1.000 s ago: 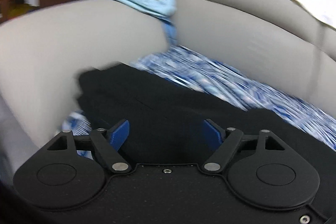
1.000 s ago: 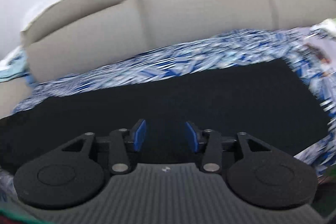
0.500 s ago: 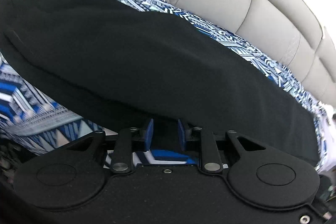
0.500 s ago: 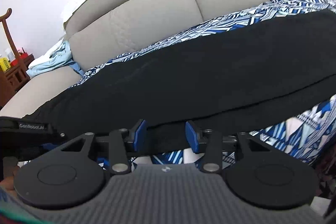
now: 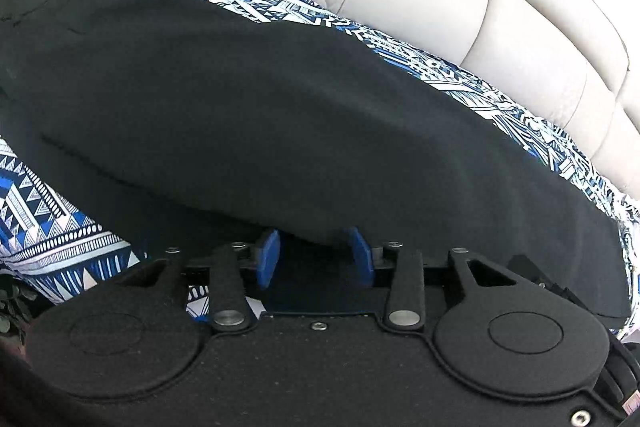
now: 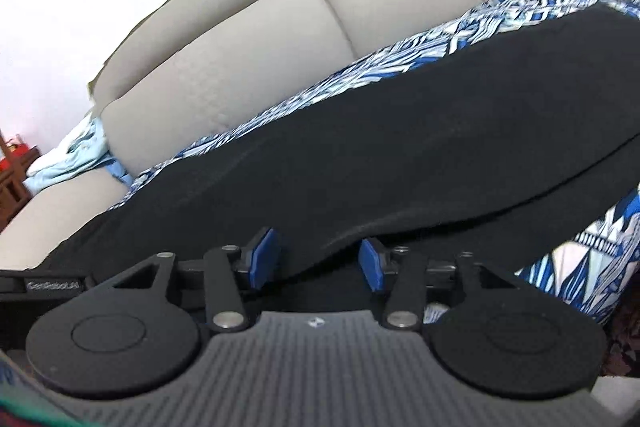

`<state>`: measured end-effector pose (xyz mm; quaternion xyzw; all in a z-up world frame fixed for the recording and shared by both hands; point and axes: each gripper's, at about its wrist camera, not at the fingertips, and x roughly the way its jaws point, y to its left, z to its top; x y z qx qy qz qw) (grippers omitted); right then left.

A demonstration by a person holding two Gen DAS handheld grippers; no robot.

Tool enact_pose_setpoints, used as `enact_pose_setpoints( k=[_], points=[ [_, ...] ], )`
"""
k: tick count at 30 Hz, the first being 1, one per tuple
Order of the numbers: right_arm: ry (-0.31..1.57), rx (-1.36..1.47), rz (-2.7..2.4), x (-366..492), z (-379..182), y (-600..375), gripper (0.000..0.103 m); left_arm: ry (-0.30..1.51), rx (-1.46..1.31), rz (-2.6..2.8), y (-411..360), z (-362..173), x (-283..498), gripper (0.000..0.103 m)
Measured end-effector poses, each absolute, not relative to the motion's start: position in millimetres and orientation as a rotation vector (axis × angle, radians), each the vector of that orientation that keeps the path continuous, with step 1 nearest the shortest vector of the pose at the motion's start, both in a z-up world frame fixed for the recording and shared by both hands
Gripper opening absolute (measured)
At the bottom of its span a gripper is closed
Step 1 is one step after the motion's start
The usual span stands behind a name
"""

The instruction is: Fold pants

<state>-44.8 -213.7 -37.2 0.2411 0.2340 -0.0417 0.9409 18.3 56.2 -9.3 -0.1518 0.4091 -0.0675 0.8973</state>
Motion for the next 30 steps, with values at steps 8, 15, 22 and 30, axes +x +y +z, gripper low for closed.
enact_pose_setpoints(
  k=[8, 15, 22, 30],
  points=[
    [0.424, 0.442, -0.220, -41, -39, -220, 0.103, 0.845, -0.280, -0.124, 50, -7, 19, 0.053],
    [0.389, 0.431, -0.213, -46, -47, -226, 0.103, 0.846, -0.268, -0.136, 45, -5, 21, 0.072],
    [0.433, 0.385, -0.245, -39, -43, -217, 0.103, 0.829, -0.247, -0.120, 39, -6, 17, 0.086],
    [0.381, 0.567, -0.180, -35, -37, -248, 0.073, 0.815, -0.452, -0.085, 70, -8, 17, 0.033]
  ],
)
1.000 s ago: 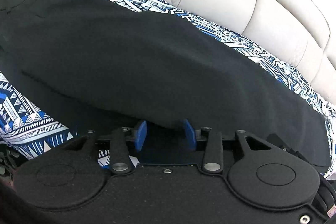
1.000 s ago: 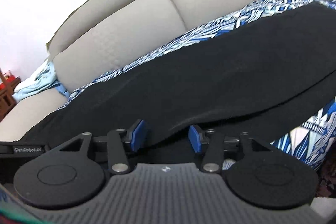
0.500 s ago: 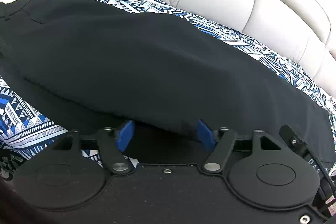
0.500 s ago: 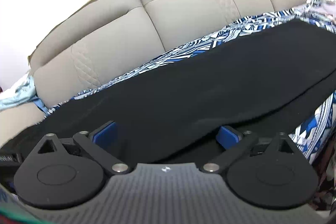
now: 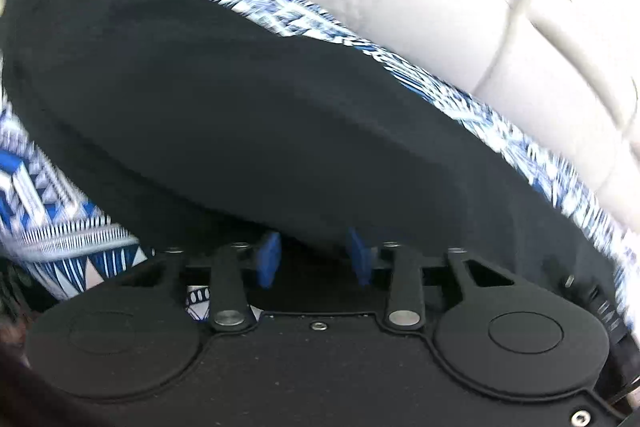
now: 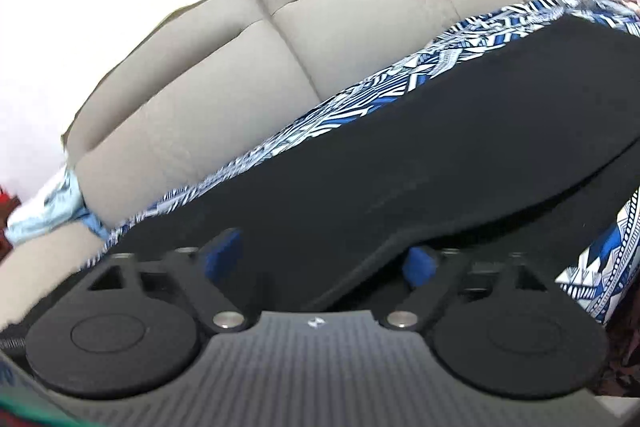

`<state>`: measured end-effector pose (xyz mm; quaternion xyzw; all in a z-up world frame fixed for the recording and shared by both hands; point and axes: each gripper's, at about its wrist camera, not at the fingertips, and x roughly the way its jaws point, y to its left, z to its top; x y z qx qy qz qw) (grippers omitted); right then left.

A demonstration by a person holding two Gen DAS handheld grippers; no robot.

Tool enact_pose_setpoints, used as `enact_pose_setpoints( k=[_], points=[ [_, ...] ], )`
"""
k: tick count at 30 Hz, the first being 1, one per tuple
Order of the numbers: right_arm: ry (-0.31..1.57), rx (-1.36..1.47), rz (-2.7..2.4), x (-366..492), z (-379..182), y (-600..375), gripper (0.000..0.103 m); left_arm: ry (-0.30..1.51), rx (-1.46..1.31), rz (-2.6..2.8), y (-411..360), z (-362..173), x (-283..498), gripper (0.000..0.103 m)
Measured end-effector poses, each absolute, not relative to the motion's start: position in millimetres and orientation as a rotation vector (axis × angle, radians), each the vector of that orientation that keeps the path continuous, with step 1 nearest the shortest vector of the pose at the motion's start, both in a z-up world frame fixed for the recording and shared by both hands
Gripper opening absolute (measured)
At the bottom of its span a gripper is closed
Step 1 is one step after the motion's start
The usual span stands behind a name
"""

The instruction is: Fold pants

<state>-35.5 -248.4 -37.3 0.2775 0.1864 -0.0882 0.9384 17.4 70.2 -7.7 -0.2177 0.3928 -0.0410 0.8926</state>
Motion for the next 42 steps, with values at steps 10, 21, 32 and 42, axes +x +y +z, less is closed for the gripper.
enact_pose_setpoints(
  k=[10, 21, 32, 42],
  points=[
    [0.385, 0.508, -0.281, -32, -42, -258, 0.023, 0.679, -0.555, 0.033, 79, -15, 24, 0.051],
    [0.350, 0.410, -0.404, -21, -42, -265, 0.008, 0.605, -0.470, 0.167, 74, -20, 27, 0.004],
    [0.397, 0.267, -0.519, -53, -32, -253, 0.008, 0.598, -0.259, 0.166, 60, -6, -13, 0.004],
    [0.459, 0.219, -0.502, -61, -42, -250, 0.023, 0.662, -0.199, 0.176, 57, -19, -14, 0.012]
  ],
)
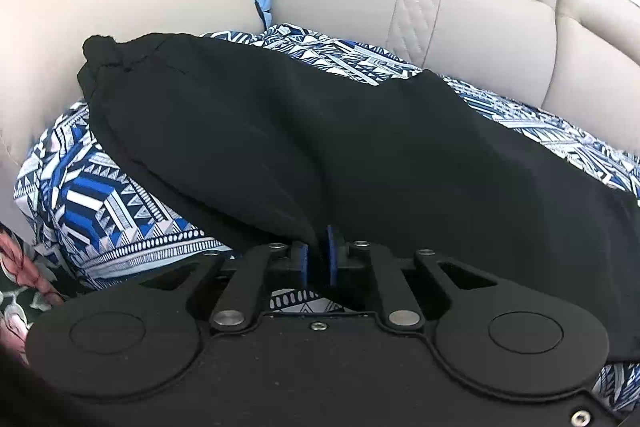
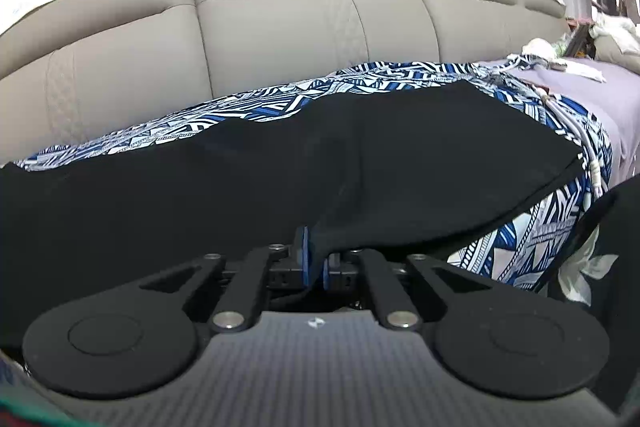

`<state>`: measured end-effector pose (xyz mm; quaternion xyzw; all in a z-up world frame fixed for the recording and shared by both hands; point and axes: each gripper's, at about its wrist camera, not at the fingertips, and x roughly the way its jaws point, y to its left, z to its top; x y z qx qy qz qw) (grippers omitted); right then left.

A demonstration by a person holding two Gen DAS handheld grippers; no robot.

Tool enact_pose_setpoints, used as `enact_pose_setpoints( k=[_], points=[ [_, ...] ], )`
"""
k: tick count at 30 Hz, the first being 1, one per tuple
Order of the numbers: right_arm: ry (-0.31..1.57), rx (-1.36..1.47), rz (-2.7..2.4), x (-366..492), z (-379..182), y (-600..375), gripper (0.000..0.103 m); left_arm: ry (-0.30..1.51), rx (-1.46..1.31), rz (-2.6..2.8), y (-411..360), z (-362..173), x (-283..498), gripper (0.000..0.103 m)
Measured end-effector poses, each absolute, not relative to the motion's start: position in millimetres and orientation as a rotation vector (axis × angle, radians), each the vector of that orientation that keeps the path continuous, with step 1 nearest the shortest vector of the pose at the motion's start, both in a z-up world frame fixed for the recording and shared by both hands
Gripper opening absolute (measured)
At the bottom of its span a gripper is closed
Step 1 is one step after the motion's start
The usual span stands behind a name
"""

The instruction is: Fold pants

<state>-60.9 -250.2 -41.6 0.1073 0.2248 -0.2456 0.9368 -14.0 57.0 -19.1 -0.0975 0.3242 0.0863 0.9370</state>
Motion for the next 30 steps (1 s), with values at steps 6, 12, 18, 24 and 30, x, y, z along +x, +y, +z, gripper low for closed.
enact_pose_setpoints(
  k=[6, 12, 18, 24, 30],
  points=[
    [0.485, 0.236, -0.466, -72, -39, -248, 0.050, 0.629, -0.272, 0.180, 76, -1, -22, 0.035],
    [0.517, 0.216, -0.391, -82, -27, -229, 0.057, 0.517, -0.218, 0.281, 110, 19, -14, 0.050],
    [0.476, 0.148, -0.251, -69, -13, -187, 0.066, 0.519, -0.262, 0.476, 166, 18, 22, 0.048],
    [0.390, 0.104, -0.058, -32, -6, -140, 0.075, 0.586, -0.351, 0.638, 214, 1, 54, 0.043],
    [0.381, 0.023, 0.080, 12, -3, -87, 0.077, 0.634, -0.336, 0.674, 236, -13, 74, 0.003]
  ],
)
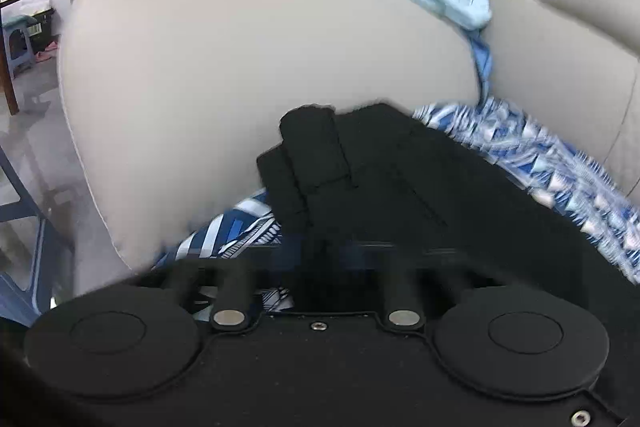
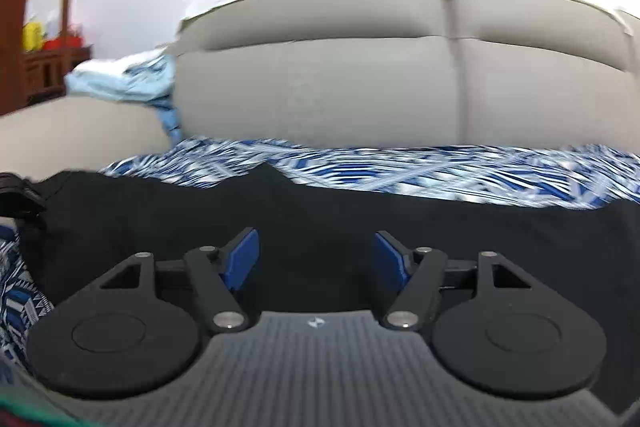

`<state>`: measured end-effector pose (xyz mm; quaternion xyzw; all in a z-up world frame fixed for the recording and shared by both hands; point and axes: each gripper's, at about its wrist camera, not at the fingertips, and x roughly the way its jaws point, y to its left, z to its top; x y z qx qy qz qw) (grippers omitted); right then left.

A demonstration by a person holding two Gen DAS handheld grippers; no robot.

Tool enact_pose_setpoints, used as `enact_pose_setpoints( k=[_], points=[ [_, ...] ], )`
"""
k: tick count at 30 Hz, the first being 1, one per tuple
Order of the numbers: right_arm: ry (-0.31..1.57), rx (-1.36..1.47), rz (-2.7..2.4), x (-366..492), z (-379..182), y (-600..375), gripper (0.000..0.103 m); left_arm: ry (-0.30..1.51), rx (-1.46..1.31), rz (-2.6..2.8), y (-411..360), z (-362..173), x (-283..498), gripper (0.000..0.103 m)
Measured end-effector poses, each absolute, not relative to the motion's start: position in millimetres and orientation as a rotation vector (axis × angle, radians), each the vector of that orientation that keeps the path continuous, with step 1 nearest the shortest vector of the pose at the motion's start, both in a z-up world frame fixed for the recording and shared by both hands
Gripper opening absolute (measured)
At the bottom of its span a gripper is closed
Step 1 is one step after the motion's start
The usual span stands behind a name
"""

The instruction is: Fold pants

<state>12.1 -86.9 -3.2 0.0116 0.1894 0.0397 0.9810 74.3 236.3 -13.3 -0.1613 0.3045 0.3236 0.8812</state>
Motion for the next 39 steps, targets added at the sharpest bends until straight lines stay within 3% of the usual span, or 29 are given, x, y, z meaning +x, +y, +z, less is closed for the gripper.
enact_pose_setpoints(
  k=[12, 25, 39],
  points=[
    [0.459, -0.072, 0.165, 47, -32, -47, 0.077, 0.639, -0.198, 0.726, 225, -26, 74, 0.010],
    [0.547, -0.029, -0.252, 53, -23, -242, 0.082, 0.674, -0.136, 0.750, 207, -23, 82, 0.011],
    [0.581, 0.099, -0.540, 29, -23, -371, 0.080, 0.455, -0.189, 0.349, 91, 41, 64, 0.020]
  ],
)
